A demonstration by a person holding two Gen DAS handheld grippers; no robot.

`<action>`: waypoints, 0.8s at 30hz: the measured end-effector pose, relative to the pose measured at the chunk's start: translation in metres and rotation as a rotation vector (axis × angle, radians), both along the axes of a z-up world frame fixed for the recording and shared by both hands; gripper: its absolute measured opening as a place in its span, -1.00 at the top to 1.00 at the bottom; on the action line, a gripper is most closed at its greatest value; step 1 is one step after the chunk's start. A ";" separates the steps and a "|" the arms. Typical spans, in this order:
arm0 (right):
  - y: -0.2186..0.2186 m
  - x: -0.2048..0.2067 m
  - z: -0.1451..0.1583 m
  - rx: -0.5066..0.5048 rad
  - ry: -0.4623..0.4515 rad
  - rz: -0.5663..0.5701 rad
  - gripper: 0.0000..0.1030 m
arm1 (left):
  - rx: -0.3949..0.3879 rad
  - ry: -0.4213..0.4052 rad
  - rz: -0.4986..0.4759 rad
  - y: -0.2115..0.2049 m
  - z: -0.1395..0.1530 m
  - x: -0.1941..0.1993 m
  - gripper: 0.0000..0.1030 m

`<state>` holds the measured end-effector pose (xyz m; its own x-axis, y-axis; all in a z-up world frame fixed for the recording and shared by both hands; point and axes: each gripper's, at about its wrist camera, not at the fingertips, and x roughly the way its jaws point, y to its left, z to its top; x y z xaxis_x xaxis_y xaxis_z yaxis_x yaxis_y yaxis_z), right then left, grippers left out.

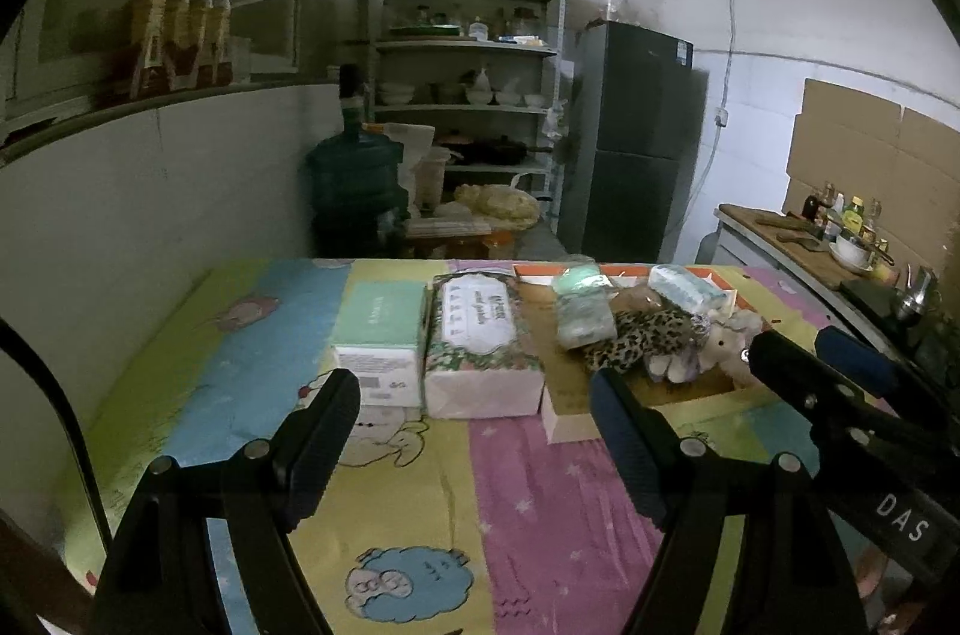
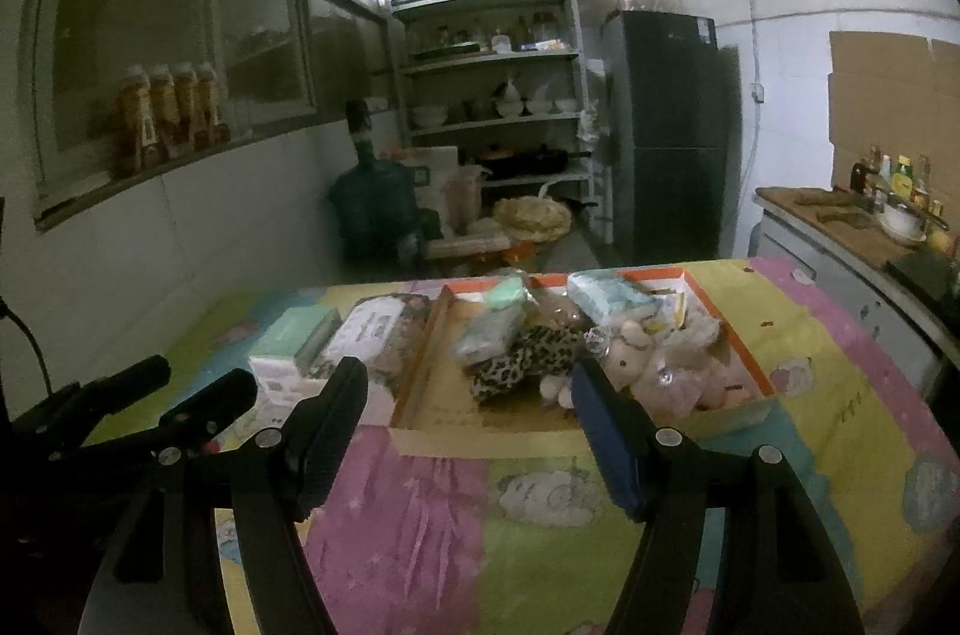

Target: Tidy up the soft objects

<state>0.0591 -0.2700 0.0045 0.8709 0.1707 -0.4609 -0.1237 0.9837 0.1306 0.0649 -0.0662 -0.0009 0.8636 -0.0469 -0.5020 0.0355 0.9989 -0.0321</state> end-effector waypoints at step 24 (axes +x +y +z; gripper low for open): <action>0.016 -0.041 0.000 -0.014 -0.024 -0.030 -0.40 | 0.008 -0.027 0.054 0.016 0.000 -0.035 -0.53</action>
